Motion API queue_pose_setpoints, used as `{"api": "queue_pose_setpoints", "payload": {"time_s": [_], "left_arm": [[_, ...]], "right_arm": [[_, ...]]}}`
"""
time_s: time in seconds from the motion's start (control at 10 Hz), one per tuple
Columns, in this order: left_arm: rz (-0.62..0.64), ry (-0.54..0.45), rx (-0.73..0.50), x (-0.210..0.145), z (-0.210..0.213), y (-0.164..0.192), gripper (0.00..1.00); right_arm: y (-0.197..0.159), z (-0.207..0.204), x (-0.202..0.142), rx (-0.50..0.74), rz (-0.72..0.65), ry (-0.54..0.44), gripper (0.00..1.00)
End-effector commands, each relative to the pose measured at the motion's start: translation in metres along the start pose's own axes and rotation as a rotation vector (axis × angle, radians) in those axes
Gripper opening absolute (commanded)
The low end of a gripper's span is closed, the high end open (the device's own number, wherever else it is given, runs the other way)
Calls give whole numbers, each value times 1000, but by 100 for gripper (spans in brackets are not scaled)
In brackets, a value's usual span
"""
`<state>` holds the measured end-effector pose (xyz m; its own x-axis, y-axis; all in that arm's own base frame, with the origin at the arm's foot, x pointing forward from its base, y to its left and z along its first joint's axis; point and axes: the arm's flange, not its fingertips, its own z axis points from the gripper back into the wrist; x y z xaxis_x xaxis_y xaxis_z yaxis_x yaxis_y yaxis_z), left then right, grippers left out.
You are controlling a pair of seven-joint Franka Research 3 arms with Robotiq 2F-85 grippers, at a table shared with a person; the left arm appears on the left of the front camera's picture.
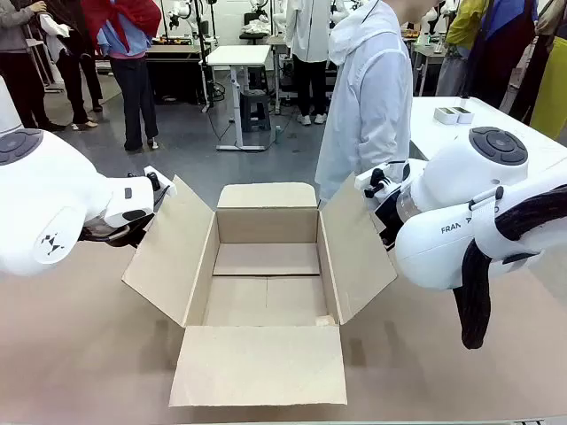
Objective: Wrap the clocks to prevent damage.
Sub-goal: Open the side flaps of the Package Box.
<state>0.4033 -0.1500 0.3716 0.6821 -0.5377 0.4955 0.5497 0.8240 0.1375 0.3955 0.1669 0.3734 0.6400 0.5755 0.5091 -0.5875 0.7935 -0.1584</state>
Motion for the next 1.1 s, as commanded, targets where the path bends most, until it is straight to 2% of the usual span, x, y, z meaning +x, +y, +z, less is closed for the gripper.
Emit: {"api": "queue_pose_setpoints", "payload": {"time_s": [0.0,1.0], "left_arm": [[0,0,0,0,0,0,100],[0,0,0,0,0,0,100]], "right_arm": [[0,0,0,0,0,0,100],[0,0,0,0,0,0,100]]}}
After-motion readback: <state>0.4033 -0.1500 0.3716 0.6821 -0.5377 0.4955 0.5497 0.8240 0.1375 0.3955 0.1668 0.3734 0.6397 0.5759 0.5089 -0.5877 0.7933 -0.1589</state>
